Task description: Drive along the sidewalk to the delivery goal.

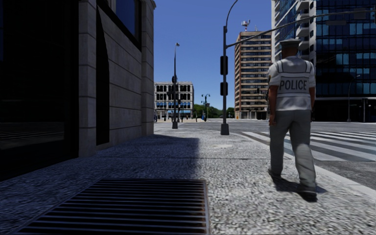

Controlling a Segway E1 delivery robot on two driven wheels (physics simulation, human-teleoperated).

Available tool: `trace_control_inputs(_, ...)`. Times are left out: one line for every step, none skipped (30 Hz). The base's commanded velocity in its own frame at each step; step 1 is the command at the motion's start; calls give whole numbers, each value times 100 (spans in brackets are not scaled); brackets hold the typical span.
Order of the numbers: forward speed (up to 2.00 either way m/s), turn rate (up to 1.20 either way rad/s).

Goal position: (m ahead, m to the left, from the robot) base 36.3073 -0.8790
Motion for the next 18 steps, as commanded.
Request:
trace_control_inputs(176,23)
trace_control_inputs(176,23)
trace_control_inputs(176,23)
trace_control_inputs(176,23)
trace_control_inputs(177,23)
trace_control_inputs(177,23)
trace_control_inputs(177,23)
trace_control_inputs(177,23)
trace_control_inputs(177,23)
trace_control_inputs(177,23)
trace_control_inputs(177,15)
trace_control_inputs(177,8)
trace_control_inputs(177,8)
trace_control_inputs(177,5)
trace_control_inputs(177,0)
trace_control_inputs(178,0)
trace_control_inputs(178,0)
trace_control_inputs(178,0)
